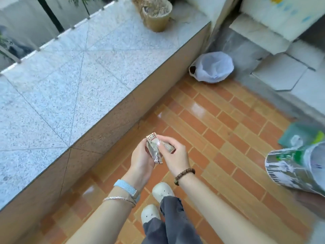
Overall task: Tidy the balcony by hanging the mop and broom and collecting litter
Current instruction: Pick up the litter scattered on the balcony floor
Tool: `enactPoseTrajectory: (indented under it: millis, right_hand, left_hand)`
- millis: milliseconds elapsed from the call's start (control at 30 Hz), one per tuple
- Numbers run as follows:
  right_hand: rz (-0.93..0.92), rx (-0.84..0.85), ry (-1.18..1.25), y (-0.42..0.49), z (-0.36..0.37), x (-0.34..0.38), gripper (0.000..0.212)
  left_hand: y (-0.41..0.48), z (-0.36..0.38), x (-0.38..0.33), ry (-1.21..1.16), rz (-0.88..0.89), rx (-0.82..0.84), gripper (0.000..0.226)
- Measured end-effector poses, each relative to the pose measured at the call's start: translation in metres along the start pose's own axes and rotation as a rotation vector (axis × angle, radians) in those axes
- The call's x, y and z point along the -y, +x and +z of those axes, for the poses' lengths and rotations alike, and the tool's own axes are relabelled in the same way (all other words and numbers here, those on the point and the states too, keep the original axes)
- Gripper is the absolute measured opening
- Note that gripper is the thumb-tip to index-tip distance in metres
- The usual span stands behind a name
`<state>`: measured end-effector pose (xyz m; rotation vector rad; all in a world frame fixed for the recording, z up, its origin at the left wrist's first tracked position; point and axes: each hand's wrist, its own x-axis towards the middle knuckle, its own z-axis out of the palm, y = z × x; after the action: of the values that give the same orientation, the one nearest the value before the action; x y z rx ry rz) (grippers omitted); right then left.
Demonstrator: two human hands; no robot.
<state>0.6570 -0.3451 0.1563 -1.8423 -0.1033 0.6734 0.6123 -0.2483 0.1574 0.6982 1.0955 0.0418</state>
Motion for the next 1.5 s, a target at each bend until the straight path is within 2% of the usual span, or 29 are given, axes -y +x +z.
enactPoseTrajectory:
  millis: [167,333,600,833,1067,1333,1500]
  right_hand:
    - [-0.022,-0.172,0.084,-0.02,-0.068,0.071,0.024]
    - [-0.036,-0.304,0.151,-0.02,-0.124,0.117,0.029]
    - [0.04,-0.433,0.261,0.007,-0.209,0.154,0.026]
    - [0.081,-0.519,0.286,0.035,-0.278,0.166,0.035]
    - [0.133,-0.55,0.337,0.064,-0.321,0.172,0.034]
    - [0.178,-0.532,0.361,0.128,-0.347,0.189,0.03]
    - [0.175,-0.492,0.366,0.182,-0.361,0.212,0.029]
  left_hand:
    - [-0.058,0.087,-0.037,0.104,-0.001,0.075,0.026]
    - [-0.095,0.16,-0.054,0.103,-0.027,0.119,0.038]
    - [-0.109,0.271,-0.055,0.043,-0.083,0.176,0.042]
    - [-0.102,0.347,-0.043,0.024,-0.121,0.206,0.036]
    - [-0.092,0.397,-0.043,0.035,-0.172,0.226,0.042]
    - [-0.045,0.447,-0.07,0.026,-0.14,0.188,0.03]
    - [-0.01,0.478,-0.102,0.065,-0.109,0.205,0.031]
